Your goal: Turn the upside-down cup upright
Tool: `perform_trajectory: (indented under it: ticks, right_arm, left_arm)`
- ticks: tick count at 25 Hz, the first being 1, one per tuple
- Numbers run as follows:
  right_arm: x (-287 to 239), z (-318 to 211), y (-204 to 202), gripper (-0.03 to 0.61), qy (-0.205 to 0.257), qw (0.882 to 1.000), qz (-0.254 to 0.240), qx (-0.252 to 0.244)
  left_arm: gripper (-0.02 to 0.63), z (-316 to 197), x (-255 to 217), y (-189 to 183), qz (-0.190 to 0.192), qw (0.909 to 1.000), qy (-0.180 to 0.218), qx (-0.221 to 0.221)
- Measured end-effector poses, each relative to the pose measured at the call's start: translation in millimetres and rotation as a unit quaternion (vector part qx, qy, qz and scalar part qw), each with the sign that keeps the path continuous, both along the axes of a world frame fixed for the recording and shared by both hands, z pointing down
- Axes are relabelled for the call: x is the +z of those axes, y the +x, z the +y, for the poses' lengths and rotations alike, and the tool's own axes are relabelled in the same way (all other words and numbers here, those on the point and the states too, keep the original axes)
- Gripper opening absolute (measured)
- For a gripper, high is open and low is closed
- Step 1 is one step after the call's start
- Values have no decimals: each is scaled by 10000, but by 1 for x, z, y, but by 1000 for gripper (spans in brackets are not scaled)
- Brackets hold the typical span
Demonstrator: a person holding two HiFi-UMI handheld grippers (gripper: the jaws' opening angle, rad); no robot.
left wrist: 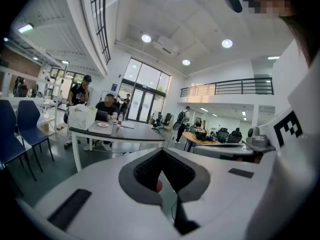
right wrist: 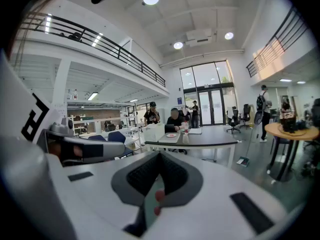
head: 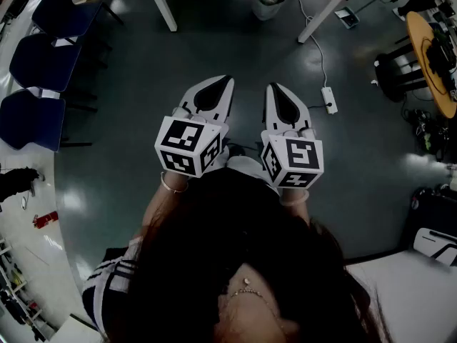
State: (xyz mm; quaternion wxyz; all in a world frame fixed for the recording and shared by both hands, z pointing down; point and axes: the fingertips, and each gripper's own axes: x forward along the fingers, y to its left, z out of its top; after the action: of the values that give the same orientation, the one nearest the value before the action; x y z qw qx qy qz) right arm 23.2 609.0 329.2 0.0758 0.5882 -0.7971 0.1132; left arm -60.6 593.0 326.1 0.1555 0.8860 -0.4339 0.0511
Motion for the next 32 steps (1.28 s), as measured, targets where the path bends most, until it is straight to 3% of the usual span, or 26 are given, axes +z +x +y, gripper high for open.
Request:
perform_trajectory:
  ticks: [14,25,32]
  right_arm:
    - [-5,-10,24,17,175,9998,-2,-67]
    - [1,-43,50,17,139,9996,38,-251]
    - [13,-84,49,17,27,9993,113,-355]
  left_arm:
    - [3,-10,-1,31,61,9999,21,148]
    - [3,-37,-4,53,263,9995,158,-116]
    - [3,-78,4,50,188,9993,93,-326]
